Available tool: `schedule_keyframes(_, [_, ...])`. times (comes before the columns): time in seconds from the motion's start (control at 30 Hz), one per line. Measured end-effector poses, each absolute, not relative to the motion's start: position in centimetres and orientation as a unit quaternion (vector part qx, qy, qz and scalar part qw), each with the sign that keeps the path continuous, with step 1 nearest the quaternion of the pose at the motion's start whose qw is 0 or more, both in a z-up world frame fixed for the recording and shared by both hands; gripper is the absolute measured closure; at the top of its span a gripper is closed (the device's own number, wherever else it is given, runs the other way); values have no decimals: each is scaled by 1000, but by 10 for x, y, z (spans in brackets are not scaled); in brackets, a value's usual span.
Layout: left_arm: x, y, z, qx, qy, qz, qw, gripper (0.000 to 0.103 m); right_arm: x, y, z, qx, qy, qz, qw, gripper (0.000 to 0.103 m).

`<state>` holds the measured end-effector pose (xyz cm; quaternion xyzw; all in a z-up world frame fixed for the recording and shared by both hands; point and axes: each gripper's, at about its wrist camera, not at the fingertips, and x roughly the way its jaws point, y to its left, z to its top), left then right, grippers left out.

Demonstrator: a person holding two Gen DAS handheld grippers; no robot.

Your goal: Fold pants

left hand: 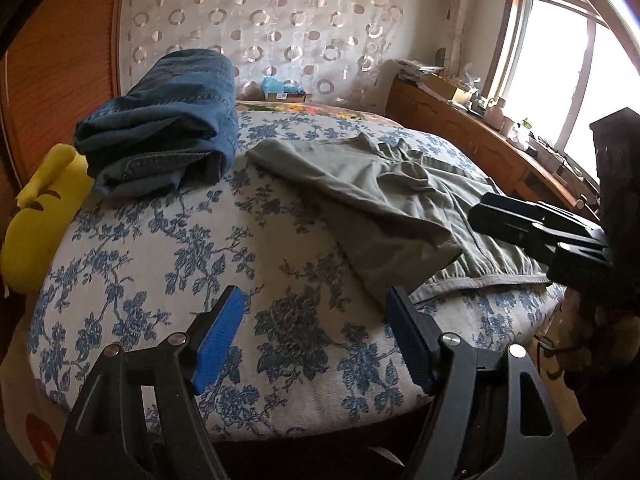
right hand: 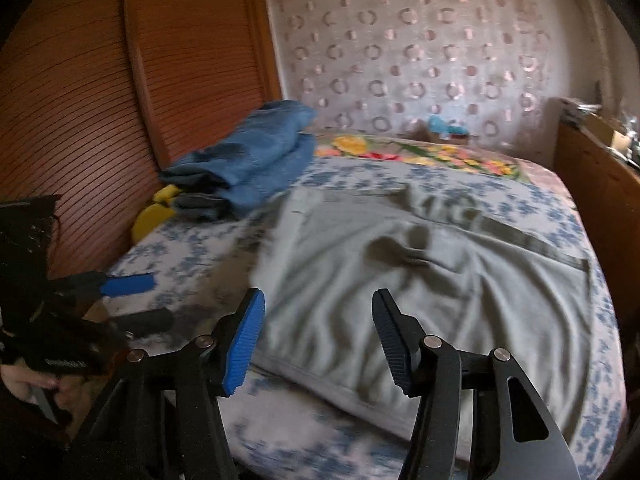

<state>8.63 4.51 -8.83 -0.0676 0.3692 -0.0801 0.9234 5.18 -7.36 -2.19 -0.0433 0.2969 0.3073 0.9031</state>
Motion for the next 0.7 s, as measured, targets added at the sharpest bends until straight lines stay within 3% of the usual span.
schedule_keyframes(0.2, [85,48,-89,-72,369,-79,923,29,56,-58,-25,-55,302,329,893,51])
schedule_keyframes(0.3, [86,48,-89,-72,368,-79,924,29,63,-56,-33,-60,310,328,890,58])
schedule_keyframes(0.4, [86,48,-90,-71,368,-80,923,29,69,-49,-38,-55,327,333,883,68])
schedule_keyframes(0.53, [86,47,-91,-70,371,-80,922,29,76,-47,-43,-46,349,352,867,94])
schedule_keyframes(0.7, [87,42,-91,-66,372,-83,922,29,76,-54,-34,-55,334,366,867,101])
